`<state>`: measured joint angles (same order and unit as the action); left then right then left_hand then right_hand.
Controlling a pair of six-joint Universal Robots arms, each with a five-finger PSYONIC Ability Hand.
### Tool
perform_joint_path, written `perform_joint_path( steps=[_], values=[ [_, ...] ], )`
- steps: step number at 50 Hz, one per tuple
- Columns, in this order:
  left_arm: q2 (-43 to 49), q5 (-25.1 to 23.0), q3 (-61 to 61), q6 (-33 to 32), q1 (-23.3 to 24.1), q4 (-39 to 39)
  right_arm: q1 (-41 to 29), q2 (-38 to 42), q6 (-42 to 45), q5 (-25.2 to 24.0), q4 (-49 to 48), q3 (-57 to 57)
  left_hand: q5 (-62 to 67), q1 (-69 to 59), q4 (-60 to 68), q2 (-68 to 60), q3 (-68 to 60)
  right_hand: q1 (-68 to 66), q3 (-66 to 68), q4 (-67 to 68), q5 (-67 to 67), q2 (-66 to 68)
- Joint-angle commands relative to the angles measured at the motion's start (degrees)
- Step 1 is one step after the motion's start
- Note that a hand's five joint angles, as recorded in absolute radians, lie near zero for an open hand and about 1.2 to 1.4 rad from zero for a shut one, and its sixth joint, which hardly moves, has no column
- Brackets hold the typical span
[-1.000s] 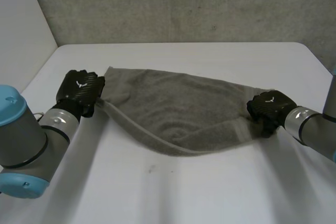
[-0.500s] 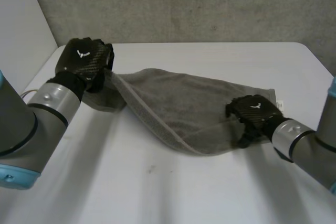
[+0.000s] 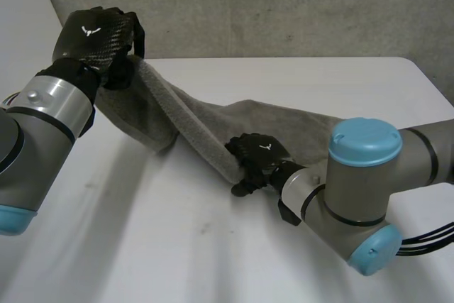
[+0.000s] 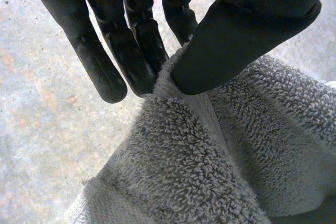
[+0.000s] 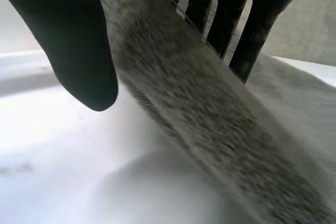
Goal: Fold the towel.
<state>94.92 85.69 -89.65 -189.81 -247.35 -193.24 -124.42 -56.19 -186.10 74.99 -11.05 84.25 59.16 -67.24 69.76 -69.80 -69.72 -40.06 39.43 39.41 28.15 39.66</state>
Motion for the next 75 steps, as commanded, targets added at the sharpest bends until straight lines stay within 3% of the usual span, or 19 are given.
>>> perform_joint_path(
  steps=[1,7,13,15,22,24,27,38,43,49,52,57,63,65,71,74,75],
  values=[
    [0.09,-0.09,-1.75,-0.3,-2.77,-0.03,5.13,-0.93,4.06,6.48,-2.83,3.53,10.84,-12.76,10.24,-10.2,-10.28,-15.76,16.4,16.42,17.67,16.17],
    [0.09,-0.35,-3.16,-0.39,-5.59,0.06,15.42,-6.56,10.92,2.8,-3.01,9.51,10.84,-12.76,10.24,-10.2,-10.28,-17.96,18.59,18.61,19.86,18.36],
    [0.09,-0.44,-4.31,-0.65,-5.95,-0.03,20.27,-7.62,14.45,-0.2,-2.57,11.9,10.84,-12.76,10.24,-10.2,-10.28,-22.67,23.31,23.33,24.58,23.08],
    [0.09,-0.44,-4.83,-0.56,-5.95,0.06,23.25,-8.32,16.02,-2.12,-2.48,13.04,10.84,-12.76,10.24,-10.2,-10.28,-39.85,40.48,40.51,41.76,40.25],
    [0.0,-0.53,-5.89,-0.83,-5.77,0.23,25.2,-9.91,20.43,-7.76,-0.73,13.13,10.84,-12.76,10.24,-10.2,-10.28,-39.94,40.57,40.59,41.85,40.34],
    [-0.09,-0.53,-6.06,-0.83,-5.77,0.32,25.37,-13.92,24.54,-8.72,2.51,11.99,10.84,-12.76,10.24,-10.2,-10.28,-39.94,40.57,40.59,41.85,40.34],
    [-0.61,-0.61,-6.33,-0.92,-5.6,0.5,25.2,-18.5,27.01,-9.07,7.77,10.68,10.84,-12.76,10.24,-10.2,-10.28,-39.94,40.57,40.59,41.85,40.34],
    [-3.6,-0.88,-6.77,-1.09,-5.77,5.51,25.46,-21.33,32.55,-9.16,20.63,6.45,10.84,-12.76,10.24,-10.2,-10.28,-39.94,40.57,40.59,41.85,40.34],
    [-7.9,-0.88,-4.84,-4.16,-5.86,11.65,28.08,-34.84,40.02,-8.63,28.09,-0.12,10.84,-12.76,10.24,-10.2,-10.28,-39.94,40.57,40.59,41.85,40.34],
    [-10.11,-0.79,-1.84,-6.72,-5.42,15.97,29.15,-37.51,40.29,-8.37,30.83,-6.56,10.84,-12.76,10.24,-10.2,-10.28,-39.94,40.57,40.59,41.85,40.34],
    [-9.75,-0.88,-0.35,-7.07,-5.33,19.04,29.24,-35.75,41.17,-8.72,35.49,-8.23,10.84,-12.76,10.24,-10.2,-10.28,-39.94,40.57,40.59,41.85,40.34],
    [-5.45,-0.97,1.14,-7.33,-5.16,22.21,28.1,-23.03,49.4,-6.63,43.73,-9.89,10.84,-12.76,10.24,-10.2,-10.28,-39.94,40.57,40.59,41.85,40.34],
    [8.97,-0.97,3.87,-12.52,-4.89,23.61,25.37,-14.04,53.38,-1.6,44.54,-11.66,10.84,-12.76,10.24,-10.2,-10.28,-39.94,40.57,40.59,41.85,40.34],
    [15.96,-0.88,6.05,-16.28,-4.63,23.44,22.4,-7.39,53.39,1.98,44.19,-15.59,10.84,-12.76,10.24,-10.2,-10.28,-39.94,40.57,40.59,41.85,40.34],
    [23.47,-0.88,12.22,-18.76,-4.63,22.03,20.45,-0.06,53.12,4.64,39.44,-21.85,10.84,-12.76,10.24,-10.2,-10.28,-39.94,40.57,40.59,41.85,40.34],
    [25.23,-0.88,16.52,-18.76,-4.63,16.05,20.01,2.4,52.86,5.08,32.85,-26.33,10.84,-12.76,10.24,-10.2,-10.28,-39.94,40.57,40.59,41.85,40.34],
    [25.05,-0.88,17.83,-18.76,-4.72,10.92,19.84,2.83,52.34,5.6,28.85,-28.68,10.84,-12.76,10.24,-10.2,-10.28,-39.94,40.57,40.59,41.85,40.34]
  ],
)
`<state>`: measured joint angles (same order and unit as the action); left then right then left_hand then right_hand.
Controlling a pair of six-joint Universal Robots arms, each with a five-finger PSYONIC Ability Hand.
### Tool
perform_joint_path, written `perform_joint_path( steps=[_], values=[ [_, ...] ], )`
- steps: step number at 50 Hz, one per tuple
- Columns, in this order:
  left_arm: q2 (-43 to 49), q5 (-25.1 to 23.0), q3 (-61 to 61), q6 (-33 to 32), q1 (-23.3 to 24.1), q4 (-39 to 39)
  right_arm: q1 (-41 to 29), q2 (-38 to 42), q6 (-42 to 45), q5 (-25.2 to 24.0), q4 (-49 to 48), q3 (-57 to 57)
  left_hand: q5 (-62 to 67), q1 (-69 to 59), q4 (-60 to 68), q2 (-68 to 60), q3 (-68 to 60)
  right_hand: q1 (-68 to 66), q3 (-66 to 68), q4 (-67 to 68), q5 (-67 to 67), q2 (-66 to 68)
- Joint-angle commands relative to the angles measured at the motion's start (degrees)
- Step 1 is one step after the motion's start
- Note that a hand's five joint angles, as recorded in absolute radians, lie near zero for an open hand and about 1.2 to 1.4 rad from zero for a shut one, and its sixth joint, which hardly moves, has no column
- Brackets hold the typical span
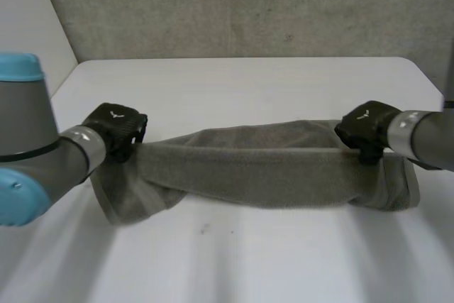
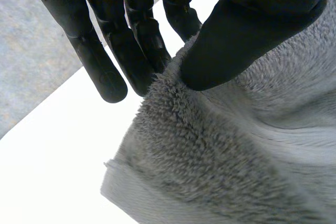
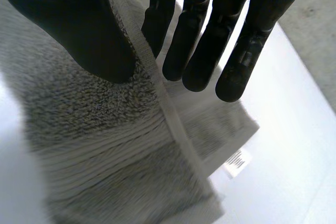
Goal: Fold the towel.
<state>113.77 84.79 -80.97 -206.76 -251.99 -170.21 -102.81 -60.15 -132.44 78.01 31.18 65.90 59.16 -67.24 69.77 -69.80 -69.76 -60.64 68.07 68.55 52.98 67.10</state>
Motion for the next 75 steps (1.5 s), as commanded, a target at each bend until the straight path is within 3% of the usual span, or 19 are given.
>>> perform_joint_path(
  steps=[1,3,4,6,7,11,15,18,22,27,33,39,48,51,52,54,63,71,75],
  values=[
    [6.2,0.02,9.16,-1.81,-0.08,-12.16,-1.78,6.8,-1.33,2.59,-13.43,-10.35,10.84,-12.76,10.23,-10.2,-10.24,-19.36,11.93,11.45,17.02,12.9],
    [4.37,0.02,10.13,-1.72,-0.43,-26.24,-2.21,6.1,-2.9,4.34,-23.74,-14.37,10.84,-12.76,10.23,-10.2,-10.24,-19.36,11.93,11.45,17.02,12.9],
    [4.35,0.02,10.13,-1.72,-0.44,-26.31,-2.21,6.1,-2.91,4.35,-23.8,-14.39,10.84,-12.76,10.23,-10.2,-10.24,-19.36,11.93,11.45,17.02,12.9],
    [0.77,0.2,9.52,-1.37,-0.52,-42.58,-2.83,2.25,-4.4,4.87,-37.61,-14.57,10.84,-12.76,10.23,-10.2,-10.24,-19.36,11.93,11.45,17.02,12.9],
    [0.75,0.2,9.52,-1.37,-0.52,-42.66,-2.83,2.23,-4.4,4.87,-37.68,-14.57,10.84,-12.76,10.23,-10.2,-10.24,-19.36,11.93,11.45,17.02,12.9],
    [-2.93,0.55,8.46,-0.4,-0.87,-54.26,-3.01,-4.78,-5.54,4.96,-52.51,-8.88,10.84,-12.76,10.23,-10.2,-10.24,-19.36,11.93,11.45,17.02,12.9],
    [-4.0,0.55,8.11,1.01,-1.14,-51.01,-2.83,-6.56,-5.72,4.17,-51.75,-5.95,10.84,-12.76,10.23,-10.2,-10.24,-19.36,11.93,11.45,17.02,12.9],
    [-4.0,0.38,6.97,2.93,-1.84,-44.45,-3.09,-7.0,-5.98,3.47,-47.35,-3.23,10.84,-12.76,10.23,-10.2,-10.24,-19.36,11.93,11.45,17.02,12.9],
    [-3.56,0.2,2.06,5.48,-2.81,-35.74,-3.01,-6.91,-6.07,1.11,-36.4,1.5,10.84,-12.76,10.23,-10.2,-10.24,-19.36,11.93,11.45,17.02,12.9],
    [-3.64,0.02,-6.01,5.22,-2.9,-31.16,-2.66,-6.04,-6.16,-2.58,-27.34,8.78,10.84,-12.76,10.23,-10.2,-10.24,-19.36,11.93,11.45,17.02,12.9],
    [-3.56,-0.06,-15.78,4.44,-2.99,-31.06,-2.22,-1.04,-6.34,-7.07,-26.08,17.94,10.84,-12.76,10.23,-10.2,-10.24,-19.36,11.93,11.45,17.02,12.9],
    [-3.38,-0.06,-18.17,1.45,-2.99,-30.97,-0.19,2.49,-8.36,-9.1,-28.63,20.33,10.84,-12.76,10.23,-10.2,-10.24,-19.36,11.93,11.45,17.02,12.9],
    [-4.17,-0.06,-18.96,0.22,-3.86,-30.44,6.56,2.06,-22.58,-10.15,-34.6,21.99,10.84,-12.76,10.23,-10.2,-10.24,-19.36,11.93,11.45,17.02,12.9],
    [-4.26,-0.06,-19.31,0.22,-3.86,-30.44,8.32,1.26,-24.17,-11.99,-35.22,22.96,10.84,-12.76,10.23,-10.2,-10.24,-3.19,-4.24,-4.72,0.85,-3.27],
    [-4.26,-0.06,-19.31,0.22,-3.86,-30.44,8.33,1.26,-24.18,-12.0,-35.22,22.96,10.84,-12.76,10.23,-10.2,-10.24,-3.1,-4.32,-4.81,0.77,-3.36],
    [-4.26,-0.06,-19.66,0.22,-3.78,-30.44,9.56,1.52,-24.27,-14.01,-35.31,23.4,10.84,-12.76,10.23,-10.2,-10.24,9.96,-17.39,-17.87,-12.3,-16.42],
    [-4.17,-0.06,-20.28,0.39,-3.51,-30.44,11.76,3.19,-23.48,-17.01,-34.96,22.43,10.84,-12.76,10.23,-10.2,-10.24,17.76,-25.18,-25.67,-20.09,-24.22],
    [-4.26,0.02,-20.81,0.39,-3.69,-30.36,12.2,2.14,-15.39,-18.33,-33.99,20.85,10.84,-12.76,10.23,-10.2,-10.24,21.79,-29.22,-29.7,-24.13,-28.25],
    [-4.35,0.02,-21.25,0.39,-3.43,-30.36,12.29,1.44,-7.68,-21.66,-31.02,19.72,10.84,-12.76,10.23,-10.2,-10.24,23.96,-31.39,-31.87,-26.3,-30.42]
  ],
)
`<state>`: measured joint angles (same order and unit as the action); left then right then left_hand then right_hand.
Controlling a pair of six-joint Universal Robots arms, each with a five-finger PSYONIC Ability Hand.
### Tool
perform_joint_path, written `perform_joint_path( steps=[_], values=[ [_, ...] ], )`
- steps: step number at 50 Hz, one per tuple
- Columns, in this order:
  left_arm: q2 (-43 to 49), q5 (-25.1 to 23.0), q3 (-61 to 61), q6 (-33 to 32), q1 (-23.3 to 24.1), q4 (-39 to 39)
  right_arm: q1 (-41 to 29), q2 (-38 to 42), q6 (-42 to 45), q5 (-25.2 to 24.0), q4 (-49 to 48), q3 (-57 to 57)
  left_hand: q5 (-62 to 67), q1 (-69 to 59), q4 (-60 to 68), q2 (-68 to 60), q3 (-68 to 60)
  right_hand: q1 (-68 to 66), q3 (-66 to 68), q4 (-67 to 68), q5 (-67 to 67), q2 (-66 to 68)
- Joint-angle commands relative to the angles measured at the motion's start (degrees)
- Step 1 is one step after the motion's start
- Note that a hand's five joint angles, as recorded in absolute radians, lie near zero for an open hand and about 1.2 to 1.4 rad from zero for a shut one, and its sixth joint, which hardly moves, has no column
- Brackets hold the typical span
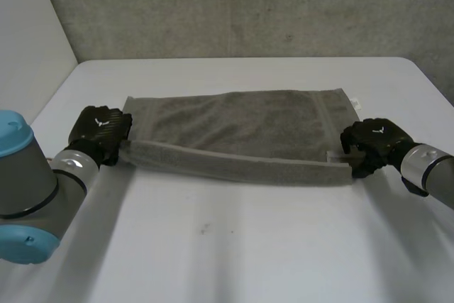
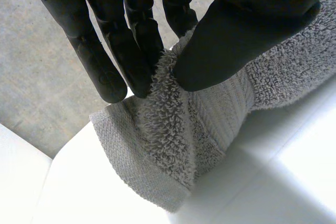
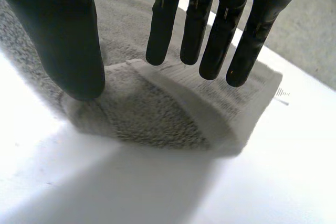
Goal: Fold the towel.
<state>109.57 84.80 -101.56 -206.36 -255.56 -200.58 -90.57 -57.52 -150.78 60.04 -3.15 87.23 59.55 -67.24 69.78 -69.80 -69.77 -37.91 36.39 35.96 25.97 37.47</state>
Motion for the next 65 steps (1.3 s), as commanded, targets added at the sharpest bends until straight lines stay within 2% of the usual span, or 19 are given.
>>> perform_joint_path(
  steps=[1,6,11,32,52,58,65],
  values=[
    [-0.32,0.01,-0.74,-0.01,0.24,0.01,0.05,-1.2,13.29,-4.92,5.16,-2.41,10.45,-12.76,10.22,-10.2,-10.23,4.08,-2.56,-2.13,-2.14,-3.64],
    [-1.11,0.01,-1.62,-0.18,0.33,0.1,0.13,-0.76,20.59,-6.43,10.78,-5.48,10.45,-12.76,10.22,-10.2,-10.23,12.5,-10.98,-10.55,-10.56,-12.06],
    [-1.37,0.01,-2.06,-0.27,0.5,0.45,-0.04,0.29,23.86,-6.34,13.17,-8.73,10.45,-12.76,10.22,-10.2,-10.23,12.52,-11.0,-10.57,-10.58,-12.08],
    [-1.81,-0.16,-2.06,-0.18,0.06,2.03,-3.91,13.57,24.57,-5.73,17.39,-22.54,10.45,-12.76,10.22,-10.2,-10.23,7.65,-6.13,-5.7,-5.71,-7.21],
    [-1.81,-0.25,-2.06,-0.09,-0.03,1.95,-3.91,15.24,26.77,-5.11,17.3,-22.02,10.45,-12.76,10.22,-10.2,-10.23,-1.28,2.8,3.23,3.21,1.71],
    [-1.81,-0.25,-2.06,-0.09,-0.03,1.95,-3.3,14.45,26.59,-5.2,16.87,-21.66,10.45,-12.76,10.22,-10.2,-10.23,-8.16,9.68,10.11,10.09,8.59],
    [-1.81,-0.16,-2.06,-0.09,0.06,1.95,-2.59,13.22,26.33,-4.67,16.78,-20.87,10.45,-12.76,10.22,-10.2,-10.23,-10.02,11.54,11.97,11.96,10.46]
  ],
)
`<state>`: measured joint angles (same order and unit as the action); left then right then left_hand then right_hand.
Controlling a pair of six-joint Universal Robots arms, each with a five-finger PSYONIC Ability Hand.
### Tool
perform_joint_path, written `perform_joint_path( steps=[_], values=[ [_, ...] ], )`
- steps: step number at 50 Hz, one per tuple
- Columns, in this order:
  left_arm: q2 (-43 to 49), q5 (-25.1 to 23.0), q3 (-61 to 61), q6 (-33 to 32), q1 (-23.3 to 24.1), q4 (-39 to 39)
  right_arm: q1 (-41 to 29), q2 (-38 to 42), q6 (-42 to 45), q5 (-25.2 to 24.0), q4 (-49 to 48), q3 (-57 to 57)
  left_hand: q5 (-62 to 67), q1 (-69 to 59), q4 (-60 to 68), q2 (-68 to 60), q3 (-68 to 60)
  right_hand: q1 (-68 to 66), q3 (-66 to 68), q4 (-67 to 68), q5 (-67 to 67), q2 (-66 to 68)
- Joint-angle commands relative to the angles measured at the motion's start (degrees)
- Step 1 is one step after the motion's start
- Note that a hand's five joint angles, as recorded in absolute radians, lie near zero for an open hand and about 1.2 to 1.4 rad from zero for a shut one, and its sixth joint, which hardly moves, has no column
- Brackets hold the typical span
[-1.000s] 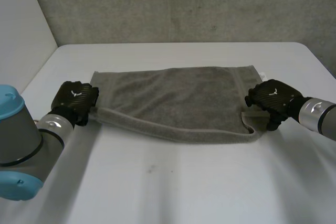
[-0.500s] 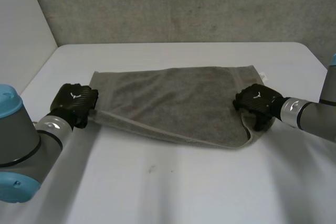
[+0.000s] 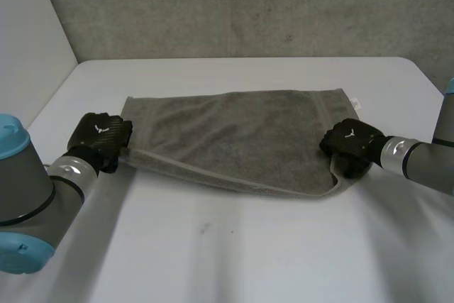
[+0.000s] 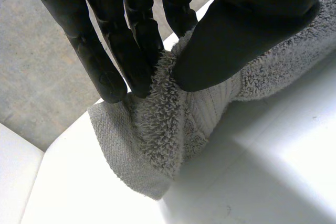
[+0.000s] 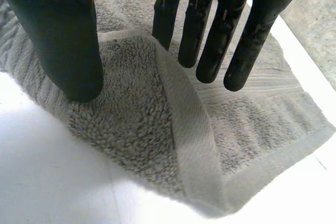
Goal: Fold the towel.
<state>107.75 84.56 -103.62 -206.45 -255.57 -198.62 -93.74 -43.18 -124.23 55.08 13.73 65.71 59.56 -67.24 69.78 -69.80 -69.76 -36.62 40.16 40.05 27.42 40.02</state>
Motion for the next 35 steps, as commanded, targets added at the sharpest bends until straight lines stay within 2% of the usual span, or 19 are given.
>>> perform_joint_path(
  steps=[1,11,14,15,16,18,19,27,29,35],
  values=[
    [0.0,0.08,0.0,0.0,0.07,0.07,0.58,-1.29,-0.22,0.29,-0.1,0.91,10.44,-12.76,10.22,-10.2,-10.24,-12.14,8.61,8.72,11.34,8.74],
    [0.0,0.08,0.0,0.0,0.16,0.07,2.42,-1.56,-0.31,0.29,-0.1,2.14,10.44,-12.76,10.22,-10.2,-10.24,-13.66,10.13,10.24,12.87,10.26],
    [0.0,0.08,0.0,0.0,0.16,0.07,2.95,-1.73,-0.22,0.29,-0.1,2.5,10.44,-12.76,10.22,-10.2,-10.24,-19.55,16.02,16.13,18.75,16.15],
    [0.0,0.08,0.0,0.0,0.16,0.07,3.13,-2.08,-0.22,0.29,-0.1,2.76,10.44,-12.76,10.22,-10.2,-10.24,-27.21,23.68,23.79,26.41,23.81],
    [0.0,0.08,0.0,0.0,0.16,0.07,3.13,-2.09,-0.22,0.29,-0.1,2.76,10.44,-12.76,10.22,-10.2,-10.24,-27.29,23.75,23.86,26.49,23.89],
    [0.0,0.16,0.0,0.0,0.16,0.16,3.83,-3.22,-0.74,0.29,-0.1,3.11,10.44,-12.76,10.22,-10.2,-10.24,-43.32,39.79,39.9,42.52,39.92],
    [0.0,0.16,0.0,0.0,0.16,0.16,3.83,-3.23,-0.75,0.29,-0.1,3.11,10.44,-12.76,10.22,-10.2,-10.24,-43.38,39.84,39.95,42.58,39.98],
    [-0.17,0.16,-0.79,-0.35,0.51,2.45,6.73,-11.75,-6.55,0.38,0.07,8.91,10.44,-12.76,10.22,-10.2,-10.24,-43.38,39.84,39.95,42.58,39.98],
    [-1.05,0.16,-1.05,-0.35,0.51,4.72,7.6,-17.35,-8.3,0.3,-0.02,13.2,10.44,-12.76,10.22,-10.2,-10.24,-43.38,39.84,39.95,42.58,39.98],
    [-4.13,0.25,-1.14,-0.44,0.33,10.27,10.33,-24.06,-8.22,0.82,0.25,19.46,10.44,-12.76,10.22,-10.2,-10.24,-43.38,39.84,39.95,42.58,39.98]
  ],
)
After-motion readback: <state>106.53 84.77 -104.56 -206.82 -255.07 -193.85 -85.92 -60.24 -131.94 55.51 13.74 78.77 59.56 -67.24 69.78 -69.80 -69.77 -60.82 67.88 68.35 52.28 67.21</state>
